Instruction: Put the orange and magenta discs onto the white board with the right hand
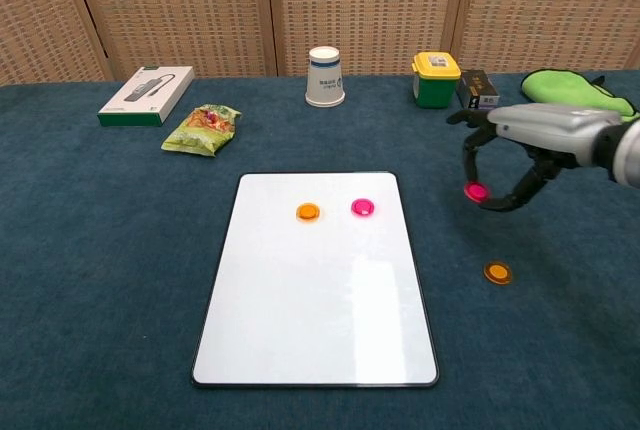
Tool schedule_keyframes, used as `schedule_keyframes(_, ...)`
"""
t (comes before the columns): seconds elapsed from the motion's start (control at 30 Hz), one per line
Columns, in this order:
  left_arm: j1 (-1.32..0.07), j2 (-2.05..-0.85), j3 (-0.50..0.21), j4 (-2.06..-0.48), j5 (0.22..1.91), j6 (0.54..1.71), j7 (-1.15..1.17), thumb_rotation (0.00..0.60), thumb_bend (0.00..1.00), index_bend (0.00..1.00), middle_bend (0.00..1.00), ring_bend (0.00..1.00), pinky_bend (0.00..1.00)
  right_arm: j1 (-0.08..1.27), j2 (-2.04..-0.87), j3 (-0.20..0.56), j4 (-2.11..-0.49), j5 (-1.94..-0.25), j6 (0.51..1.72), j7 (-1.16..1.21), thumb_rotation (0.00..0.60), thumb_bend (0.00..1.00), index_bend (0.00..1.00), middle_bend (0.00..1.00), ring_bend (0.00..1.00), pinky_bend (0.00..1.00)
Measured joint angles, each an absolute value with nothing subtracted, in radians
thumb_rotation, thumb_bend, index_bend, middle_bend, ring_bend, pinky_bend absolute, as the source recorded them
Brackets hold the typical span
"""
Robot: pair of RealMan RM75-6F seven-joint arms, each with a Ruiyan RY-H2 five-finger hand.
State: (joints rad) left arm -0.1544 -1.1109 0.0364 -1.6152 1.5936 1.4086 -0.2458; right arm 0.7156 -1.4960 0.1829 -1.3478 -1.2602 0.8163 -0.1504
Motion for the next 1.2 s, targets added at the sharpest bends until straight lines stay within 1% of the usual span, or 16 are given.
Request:
schedule_keyframes(0.23, -0.151, -1.108, 0.038, -1.612, 1.594, 1.413, -0.258, 0.600, 0.00, 0.00, 0.00, 0.00, 0.00, 0.815, -1.584, 0.226, -1.364, -1.134, 0.762, -0.298, 0.600, 0.36, 0.61, 0.00, 0.00, 0.01)
schedule_keyframes(0.5, -0.150, -1.104, 0.043, -1.607, 1.603, 1.415, -0.274, 0.600, 0.00, 0.00, 0.00, 0.00, 0.00, 0.878, -1.686, 0.229, -1.302, -1.014, 0.756, -0.405, 0.600, 0.36, 0.61, 0.00, 0.00, 0.01)
schedule_keyframes(0.7, -0.150, -1.104, 0.042, -1.608, 1.602, 1.415, -0.273, 0.600, 0.00, 0.00, 0.00, 0.00, 0.00, 0.892, -1.701, 0.216, -1.288, -0.988, 0.771, -0.432, 0.600, 0.36, 0.61, 0.00, 0.00, 0.01)
schedule_keyframes(0.9, -0.150, -1.105, 0.042, -1.608, 1.600, 1.414, -0.268, 0.600, 0.00, 0.00, 0.00, 0.00, 0.00, 0.892, -1.707, 0.194, -1.288, -0.996, 0.783, -0.438, 0.600, 0.36, 0.61, 0.00, 0.00, 0.01)
schedule_keyframes(0.93, -0.151, -1.105, 0.042, -1.608, 1.599, 1.413, -0.268, 0.600, 0.00, 0.00, 0.00, 0.00, 0.00, 0.892, -1.708, 0.192, -1.289, -0.999, 0.784, -0.437, 0.600, 0.36, 0.59, 0.00, 0.00, 0.01)
schedule_keyframes(1.0, -0.151, -1.105, 0.041, -1.609, 1.599, 1.413, -0.267, 0.600, 0.00, 0.00, 0.00, 0.00, 0.00, 0.893, -1.708, 0.188, -1.292, -1.001, 0.782, -0.435, 0.600, 0.32, 0.53, 0.00, 0.00, 0.01)
schedule_keyframes(1.07, -0.150, -1.105, 0.041, -1.609, 1.599, 1.414, -0.266, 0.600, 0.00, 0.00, 0.00, 0.00, 0.00, 0.895, -1.709, 0.187, -1.292, -1.005, 0.781, -0.429, 0.600, 0.24, 0.42, 0.00, 0.00, 0.01)
schedule_keyframes(1.13, -0.150, -1.106, 0.041, -1.609, 1.598, 1.414, -0.266, 0.600, 0.00, 0.00, 0.00, 0.00, 0.00, 0.895, -1.710, 0.186, -1.292, -1.013, 0.783, -0.419, 0.600, 0.21, 0.37, 0.00, 0.00, 0.01)
schedule_keyframes(1.2, -0.150, -1.106, 0.041, -1.609, 1.598, 1.413, -0.266, 0.600, 0.00, 0.00, 0.00, 0.00, 0.00, 0.895, -1.711, 0.184, -1.292, -1.019, 0.785, -0.412, 0.600, 0.19, 0.36, 0.00, 0.00, 0.01)
